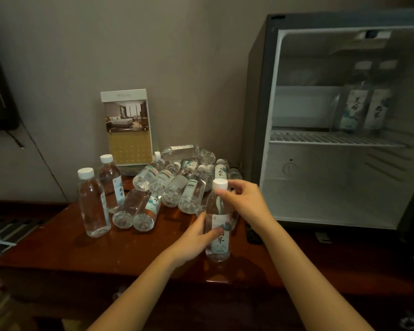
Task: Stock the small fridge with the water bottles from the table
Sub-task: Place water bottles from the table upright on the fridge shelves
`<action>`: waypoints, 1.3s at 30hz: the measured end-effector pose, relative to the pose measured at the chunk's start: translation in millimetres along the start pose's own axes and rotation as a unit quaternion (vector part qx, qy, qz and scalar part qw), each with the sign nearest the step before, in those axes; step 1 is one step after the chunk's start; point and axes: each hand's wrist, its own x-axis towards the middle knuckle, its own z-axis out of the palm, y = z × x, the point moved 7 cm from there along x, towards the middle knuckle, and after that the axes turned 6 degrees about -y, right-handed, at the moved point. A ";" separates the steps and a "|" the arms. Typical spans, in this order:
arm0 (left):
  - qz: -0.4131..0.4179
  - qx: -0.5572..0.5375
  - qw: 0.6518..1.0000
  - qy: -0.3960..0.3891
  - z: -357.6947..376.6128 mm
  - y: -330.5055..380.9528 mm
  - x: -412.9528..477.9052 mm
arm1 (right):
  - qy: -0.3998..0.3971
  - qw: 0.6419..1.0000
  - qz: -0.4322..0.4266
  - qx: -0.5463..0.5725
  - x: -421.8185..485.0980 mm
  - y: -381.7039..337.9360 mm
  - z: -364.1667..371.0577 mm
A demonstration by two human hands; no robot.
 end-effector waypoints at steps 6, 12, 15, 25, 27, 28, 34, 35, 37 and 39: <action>-0.019 -0.082 0.996 -0.005 0.4 -4.3 -0.7 | -0.168 0.982 0.085 0.000 -41.7 60.6 15.7; -0.041 -0.191 0.981 -0.004 19.7 -4.4 0.8 | -0.152 0.986 0.060 0.015 -56.0 78.9 21.8; -0.040 -0.177 0.983 0.000 28.5 5.2 6.8 | -0.145 0.988 0.045 0.018 -60.2 76.6 5.5; 0.077 -0.089 0.993 -0.009 80.9 95.7 59.5 | -0.015 0.999 -0.002 0.030 -60.4 36.9 -101.5; 0.090 -0.069 0.993 -0.023 93.1 114.8 74.4 | 0.012 1.000 -0.006 0.026 -58.1 28.3 -127.0; 0.094 -0.060 0.993 -0.025 97.6 123.5 83.2 | 0.025 0.999 -0.009 0.020 -56.5 23.9 -139.3; 0.136 -0.030 0.990 -0.032 121.9 182.2 137.2 | 0.130 0.990 -0.034 -0.050 -31.9 -3.8 -209.9; 0.150 -0.034 0.988 -0.033 125.9 193.3 142.7 | 0.141 0.988 -0.038 -0.057 -26.1 -9.1 -219.4; 0.174 -0.035 0.984 -0.032 131.6 213.6 152.9 | 0.154 0.985 -0.053 -0.061 -13.5 -20.9 -234.8; 0.197 -0.024 0.980 -0.027 133.6 231.9 162.8 | 0.165 0.981 -0.063 -0.077 1.0 -31.0 -247.8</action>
